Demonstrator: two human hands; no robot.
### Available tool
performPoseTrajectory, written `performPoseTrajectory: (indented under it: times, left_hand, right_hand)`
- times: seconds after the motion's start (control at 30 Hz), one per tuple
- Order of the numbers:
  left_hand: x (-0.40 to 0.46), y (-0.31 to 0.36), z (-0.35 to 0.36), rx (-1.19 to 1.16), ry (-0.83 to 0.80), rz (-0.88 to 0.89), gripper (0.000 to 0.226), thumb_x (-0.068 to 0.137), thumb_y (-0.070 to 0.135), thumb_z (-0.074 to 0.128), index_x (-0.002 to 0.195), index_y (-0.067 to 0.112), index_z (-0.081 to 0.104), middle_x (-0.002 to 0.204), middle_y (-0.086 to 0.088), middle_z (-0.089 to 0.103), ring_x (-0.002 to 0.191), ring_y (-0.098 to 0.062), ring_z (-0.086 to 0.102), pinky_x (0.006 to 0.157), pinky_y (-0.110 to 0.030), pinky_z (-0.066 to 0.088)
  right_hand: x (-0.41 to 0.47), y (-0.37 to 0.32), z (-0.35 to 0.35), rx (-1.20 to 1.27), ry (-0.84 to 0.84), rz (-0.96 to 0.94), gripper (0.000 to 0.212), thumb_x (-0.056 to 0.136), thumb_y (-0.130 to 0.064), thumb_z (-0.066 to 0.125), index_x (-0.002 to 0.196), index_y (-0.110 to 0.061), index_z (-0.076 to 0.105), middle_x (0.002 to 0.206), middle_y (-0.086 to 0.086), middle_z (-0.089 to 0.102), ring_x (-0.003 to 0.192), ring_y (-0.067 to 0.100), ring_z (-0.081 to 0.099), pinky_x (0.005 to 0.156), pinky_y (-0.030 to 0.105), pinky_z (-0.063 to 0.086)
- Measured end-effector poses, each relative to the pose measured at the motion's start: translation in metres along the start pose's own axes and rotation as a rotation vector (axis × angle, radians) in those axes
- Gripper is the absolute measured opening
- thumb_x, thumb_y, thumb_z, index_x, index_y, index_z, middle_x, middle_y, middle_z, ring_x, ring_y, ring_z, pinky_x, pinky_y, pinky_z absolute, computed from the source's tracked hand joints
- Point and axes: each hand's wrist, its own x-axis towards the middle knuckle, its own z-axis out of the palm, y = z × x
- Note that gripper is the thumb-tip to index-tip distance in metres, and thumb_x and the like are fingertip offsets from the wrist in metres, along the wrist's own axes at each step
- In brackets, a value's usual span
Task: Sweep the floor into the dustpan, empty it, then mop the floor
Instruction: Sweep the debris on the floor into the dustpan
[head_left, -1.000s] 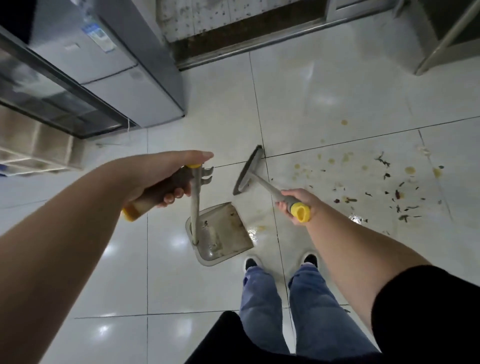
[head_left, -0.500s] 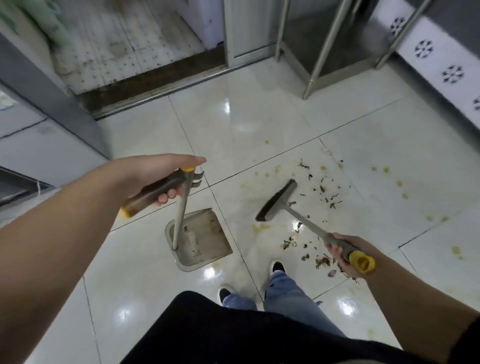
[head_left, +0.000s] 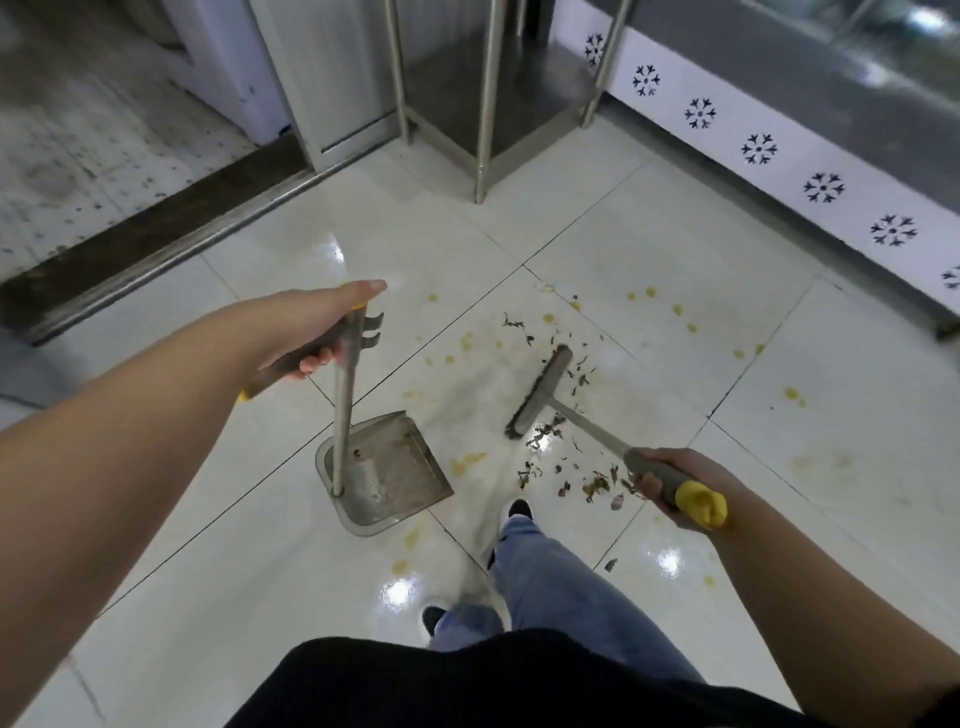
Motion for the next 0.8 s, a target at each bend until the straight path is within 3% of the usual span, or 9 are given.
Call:
performPoseTrajectory:
  times: [0.1, 0.2, 0.3, 0.43, 0.57, 0.67, 0.73, 0.8]
  left_hand:
    - [0.017, 0.012, -0.013, 0.008, 0.056, -0.005, 0.079, 0.074, 0.078, 0.040, 0.037, 0.011, 0.058, 0.039, 0.001, 0.040, 0.032, -0.011, 0.031, 0.043, -0.025, 0.025]
    - [0.033, 0.038, -0.020, 0.024, 0.038, 0.003, 0.078, 0.072, 0.079, 0.041, 0.031, 0.015, 0.059, 0.037, 0.003, 0.042, 0.031, -0.010, 0.031, 0.043, -0.025, 0.024]
    - [0.055, 0.075, -0.023, 0.070, 0.032, -0.004, 0.074, 0.073, 0.077, 0.044, 0.039, 0.013, 0.058, 0.038, 0.002, 0.042, 0.031, -0.011, 0.030, 0.041, -0.023, 0.024]
    - [0.090, 0.133, -0.034, 0.174, -0.005, -0.074, 0.068, 0.072, 0.078, 0.042, 0.056, 0.012, 0.049, 0.036, 0.002, 0.040, 0.028, -0.011, 0.031, 0.036, -0.020, 0.025]
    - [0.125, 0.188, -0.045, 0.210, -0.034, -0.043, 0.069, 0.068, 0.080, 0.045, 0.044, 0.016, 0.058, 0.038, 0.003, 0.041, 0.028, -0.010, 0.031, 0.030, -0.018, 0.026]
    - [0.149, 0.222, -0.043, 0.235, -0.035, -0.053, 0.066, 0.061, 0.081, 0.047, 0.046, 0.017, 0.051, 0.038, 0.003, 0.042, 0.029, -0.011, 0.031, 0.031, -0.017, 0.027]
    - [0.166, 0.242, -0.036, 0.283, -0.026, -0.067, 0.068, 0.061, 0.082, 0.046, 0.052, 0.014, 0.049, 0.038, 0.003, 0.043, 0.028, -0.011, 0.033, 0.038, -0.019, 0.030]
    - [0.182, 0.258, -0.030, 0.324, -0.005, -0.050, 0.069, 0.059, 0.082, 0.046, 0.056, 0.013, 0.049, 0.037, 0.002, 0.043, 0.027, -0.011, 0.034, 0.043, -0.022, 0.031]
  right_hand:
    - [0.001, -0.025, 0.004, 0.016, -0.064, 0.003, 0.017, 0.093, -0.014, 0.054, 0.088, 0.002, 0.053, 0.066, 0.008, 0.054, 0.030, 0.006, 0.051, 0.030, 0.014, 0.043]
    - [0.014, -0.063, 0.014, 0.149, -0.203, 0.069, 0.022, 0.096, -0.019, 0.047, 0.085, -0.001, 0.051, 0.050, 0.006, 0.054, 0.029, 0.007, 0.051, 0.028, 0.014, 0.043]
    - [0.041, -0.106, 0.032, 0.212, -0.263, 0.090, 0.022, 0.097, -0.022, 0.046, 0.087, -0.003, 0.049, 0.050, 0.008, 0.055, 0.030, 0.008, 0.052, 0.029, 0.015, 0.044]
    - [0.084, -0.176, 0.055, 0.335, -0.283, 0.038, 0.014, 0.098, -0.019, 0.044, 0.095, -0.006, 0.049, 0.066, 0.012, 0.053, 0.031, 0.009, 0.051, 0.029, 0.015, 0.044]
    - [0.124, -0.241, 0.072, 0.438, -0.300, 0.045, 0.015, 0.098, -0.020, 0.043, 0.100, -0.006, 0.047, 0.073, 0.012, 0.051, 0.031, 0.010, 0.051, 0.031, 0.016, 0.045]
    - [0.157, -0.278, 0.082, 0.502, -0.279, 0.108, 0.023, 0.098, -0.024, 0.045, 0.108, -0.003, 0.045, 0.083, 0.014, 0.054, 0.033, 0.014, 0.056, 0.033, 0.018, 0.047]
    - [0.179, -0.297, 0.088, 0.443, -0.244, 0.170, 0.027, 0.099, -0.027, 0.044, 0.103, -0.001, 0.049, 0.090, 0.017, 0.056, 0.035, 0.019, 0.060, 0.032, 0.020, 0.048]
    - [0.199, -0.310, 0.094, 0.359, -0.200, 0.214, 0.031, 0.100, -0.027, 0.040, 0.091, 0.001, 0.049, 0.081, 0.014, 0.053, 0.031, 0.018, 0.056, 0.031, 0.018, 0.046]
